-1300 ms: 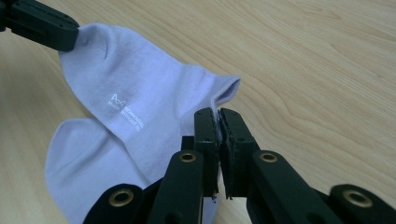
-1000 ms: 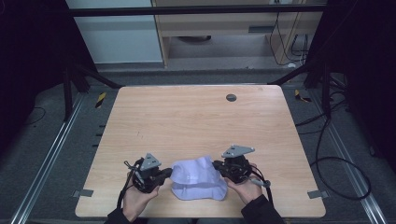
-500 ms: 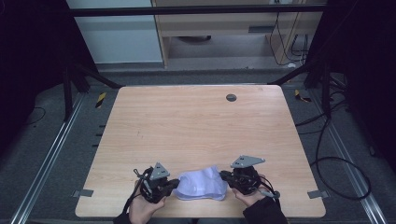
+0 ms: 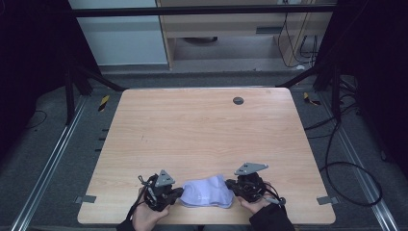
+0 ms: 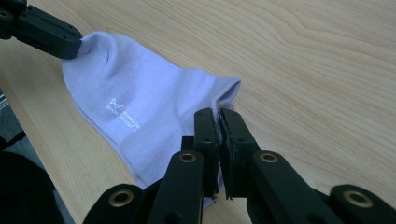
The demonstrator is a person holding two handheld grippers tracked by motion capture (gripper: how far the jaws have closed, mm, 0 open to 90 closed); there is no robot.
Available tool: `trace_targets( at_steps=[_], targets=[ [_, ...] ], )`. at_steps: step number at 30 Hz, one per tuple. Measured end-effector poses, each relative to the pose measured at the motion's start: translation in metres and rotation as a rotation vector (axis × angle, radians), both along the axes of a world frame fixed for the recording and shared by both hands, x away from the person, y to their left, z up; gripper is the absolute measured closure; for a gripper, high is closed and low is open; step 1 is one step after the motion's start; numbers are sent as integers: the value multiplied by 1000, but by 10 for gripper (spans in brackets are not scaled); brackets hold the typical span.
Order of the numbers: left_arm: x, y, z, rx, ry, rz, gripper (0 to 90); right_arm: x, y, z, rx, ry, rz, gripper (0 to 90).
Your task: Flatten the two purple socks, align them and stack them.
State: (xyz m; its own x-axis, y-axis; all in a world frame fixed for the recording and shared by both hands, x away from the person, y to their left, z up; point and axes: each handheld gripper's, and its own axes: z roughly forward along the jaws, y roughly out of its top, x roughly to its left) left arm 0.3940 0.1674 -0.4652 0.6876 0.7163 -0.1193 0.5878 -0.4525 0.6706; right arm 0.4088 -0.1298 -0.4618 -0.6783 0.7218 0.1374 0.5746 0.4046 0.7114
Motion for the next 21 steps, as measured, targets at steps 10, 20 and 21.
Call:
trace_targets(
  at_steps=[10,20,21],
  targets=[
    [-5,5,2,-8,3,1,877,-7,1,6,19,-5,17,862],
    [-2,2,-7,32,5,6,876,-4,1,-7,-16,22,7,859],
    [-2,2,-7,36,8,7,876,-3,1,-8,-18,20,8,859]
  ],
)
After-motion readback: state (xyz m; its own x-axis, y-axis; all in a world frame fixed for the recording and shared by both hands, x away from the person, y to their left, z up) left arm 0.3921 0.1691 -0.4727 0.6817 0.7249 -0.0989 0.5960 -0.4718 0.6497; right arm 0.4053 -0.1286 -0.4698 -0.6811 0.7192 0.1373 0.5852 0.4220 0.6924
